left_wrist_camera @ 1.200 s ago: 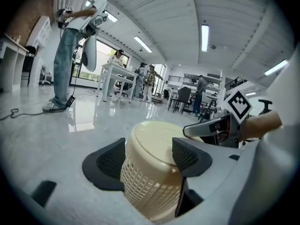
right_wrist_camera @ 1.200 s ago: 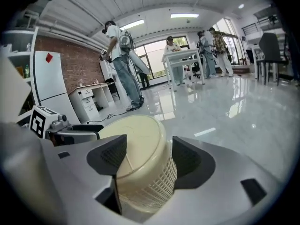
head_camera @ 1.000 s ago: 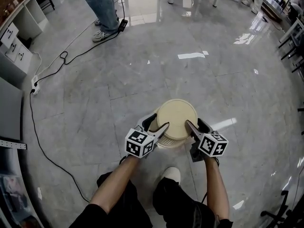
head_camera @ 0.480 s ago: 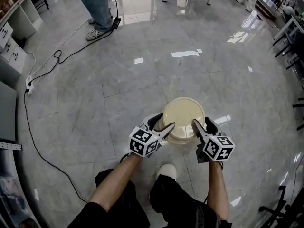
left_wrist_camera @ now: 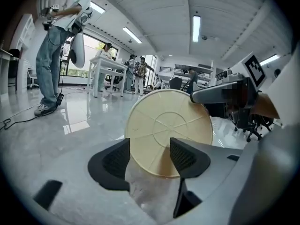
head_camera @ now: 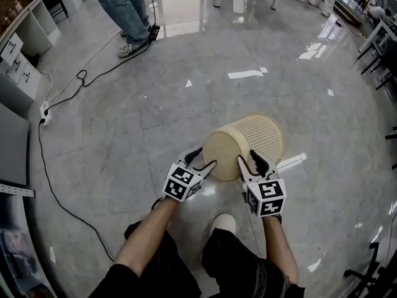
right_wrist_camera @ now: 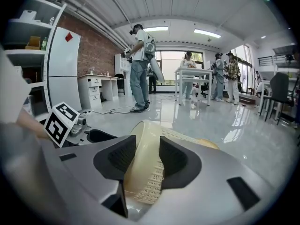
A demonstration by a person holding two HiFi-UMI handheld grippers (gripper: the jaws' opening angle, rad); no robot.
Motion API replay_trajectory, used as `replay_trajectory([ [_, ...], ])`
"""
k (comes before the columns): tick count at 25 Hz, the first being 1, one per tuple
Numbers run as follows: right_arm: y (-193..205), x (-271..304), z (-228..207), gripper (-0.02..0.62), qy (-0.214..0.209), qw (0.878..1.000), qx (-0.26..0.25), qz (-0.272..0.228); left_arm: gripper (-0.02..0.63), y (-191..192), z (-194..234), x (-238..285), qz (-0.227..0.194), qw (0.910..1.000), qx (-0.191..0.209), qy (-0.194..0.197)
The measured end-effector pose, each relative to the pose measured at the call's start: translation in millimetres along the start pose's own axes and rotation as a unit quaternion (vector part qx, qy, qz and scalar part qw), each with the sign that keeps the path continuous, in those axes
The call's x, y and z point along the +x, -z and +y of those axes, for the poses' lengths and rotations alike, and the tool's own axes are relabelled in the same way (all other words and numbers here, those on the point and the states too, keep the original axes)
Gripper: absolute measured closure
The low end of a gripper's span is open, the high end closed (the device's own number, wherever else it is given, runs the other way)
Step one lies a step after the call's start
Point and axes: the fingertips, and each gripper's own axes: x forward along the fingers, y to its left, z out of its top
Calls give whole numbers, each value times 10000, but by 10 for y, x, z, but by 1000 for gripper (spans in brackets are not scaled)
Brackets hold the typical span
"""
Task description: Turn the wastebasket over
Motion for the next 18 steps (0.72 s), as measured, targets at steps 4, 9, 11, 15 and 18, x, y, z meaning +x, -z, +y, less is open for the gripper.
replay_trajectory([
  [4,29,173,416,451,-250,9983,-520,107,337,-103,95,-227,-321,9995,12,-14],
  [9,303,400,897,470,-614,9870,-1357,597,341,126,158,-268,132,9995,273,10],
  [11,453,485,992,581,-765,9858,-1271,792,341,289,169,-249,401,9984,397,78],
  [15,767,612,1073,581,-889,9823,-1166,1165,341,409,141,-225,464,9978,401,241],
  [18,929,682,1051,581,-897,9815,-1023,1348,342,391,129,-229,422,9975,482,300],
])
